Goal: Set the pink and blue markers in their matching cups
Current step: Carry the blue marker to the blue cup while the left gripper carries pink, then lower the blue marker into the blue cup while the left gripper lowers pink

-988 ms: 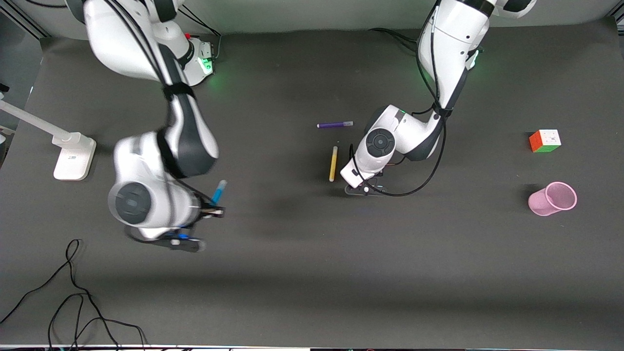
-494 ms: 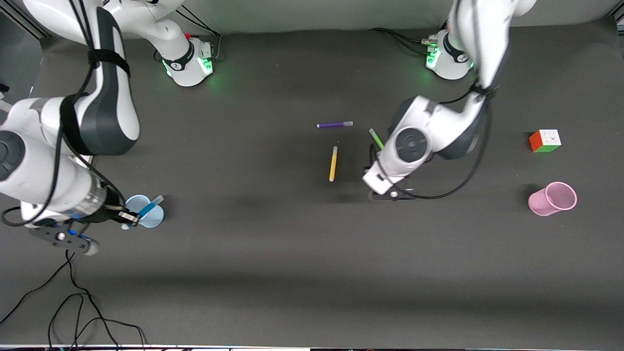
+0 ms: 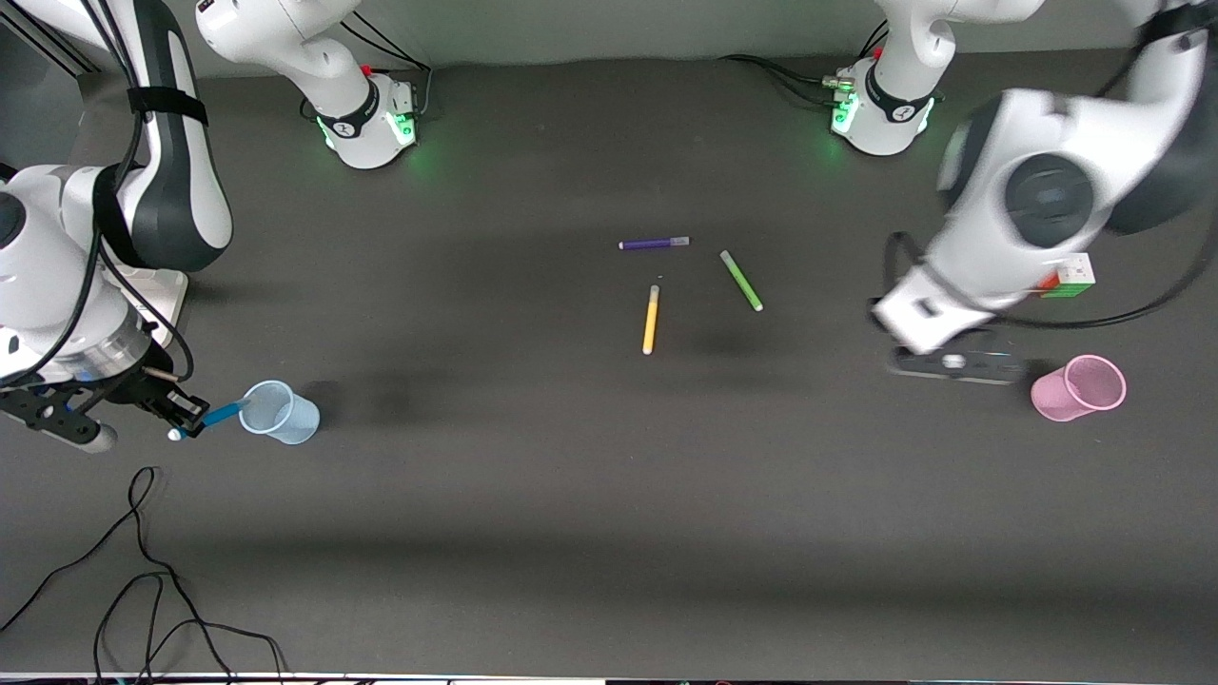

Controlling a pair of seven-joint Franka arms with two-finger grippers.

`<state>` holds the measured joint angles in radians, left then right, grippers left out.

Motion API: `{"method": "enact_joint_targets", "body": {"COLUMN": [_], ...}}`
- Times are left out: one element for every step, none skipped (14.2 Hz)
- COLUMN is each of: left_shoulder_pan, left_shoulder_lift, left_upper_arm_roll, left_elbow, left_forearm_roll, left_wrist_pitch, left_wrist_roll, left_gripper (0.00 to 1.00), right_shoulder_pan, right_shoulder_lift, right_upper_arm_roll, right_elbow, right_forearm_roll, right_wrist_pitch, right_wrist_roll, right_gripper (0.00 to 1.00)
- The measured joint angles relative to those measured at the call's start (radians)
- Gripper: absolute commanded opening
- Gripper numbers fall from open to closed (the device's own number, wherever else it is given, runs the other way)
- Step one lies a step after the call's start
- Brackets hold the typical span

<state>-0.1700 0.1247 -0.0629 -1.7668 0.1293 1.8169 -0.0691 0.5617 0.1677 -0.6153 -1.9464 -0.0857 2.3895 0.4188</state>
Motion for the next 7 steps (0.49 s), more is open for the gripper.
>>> {"method": "enact_joint_targets", "body": {"left_shoulder_pan": [0.052,0.106,0.157,0.201,0.239,0.274,0.308], "left_shoulder_lift": [-0.008,-0.009,-0.009,-0.007,-0.005,-0.001,0.005], "left_upper_arm_roll": [0.001,0.002,0.003,0.003,0.003,0.003,0.002], "left_elbow": [0.003,0.009,0.011,0.011,0.01,0.008,0.005], "left_forearm_roll": [0.007,0.009,0.01,0.01,0.01,0.01,0.01], "left_wrist_pitch": [0.006,0.024,0.058,0.092,0.122,0.15,0.177], "left_wrist_roll": [0.09,0.181,0.274,0.368,0.456,0.54,0.62], "left_gripper": [0.0,0.0,0.0,0.0,0.0,0.0,0.0], "right_shoulder_pan": [0.001,0.001,0.001,0.001,0.001,0.001,0.001], "right_shoulder_lift": [-0.011,-0.016,-0.016,-0.016,-0.015,-0.014,-0.011], "right_upper_arm_roll": [-0.012,-0.025,-0.036,-0.046,-0.054,-0.059,-0.06], "right_elbow": [-0.067,-0.136,-0.199,-0.251,-0.294,-0.332,-0.362], "right_forearm_roll": [-0.01,-0.021,-0.033,-0.038,-0.04,-0.042,-0.044], "right_wrist_pitch": [0.094,0.195,0.287,0.363,0.432,0.492,0.537], "right_wrist_roll": [0.0,0.0,0.0,0.0,0.0,0.0,0.0], "right_gripper": [0.0,0.0,0.0,0.0,0.0,0.0,0.0]}}
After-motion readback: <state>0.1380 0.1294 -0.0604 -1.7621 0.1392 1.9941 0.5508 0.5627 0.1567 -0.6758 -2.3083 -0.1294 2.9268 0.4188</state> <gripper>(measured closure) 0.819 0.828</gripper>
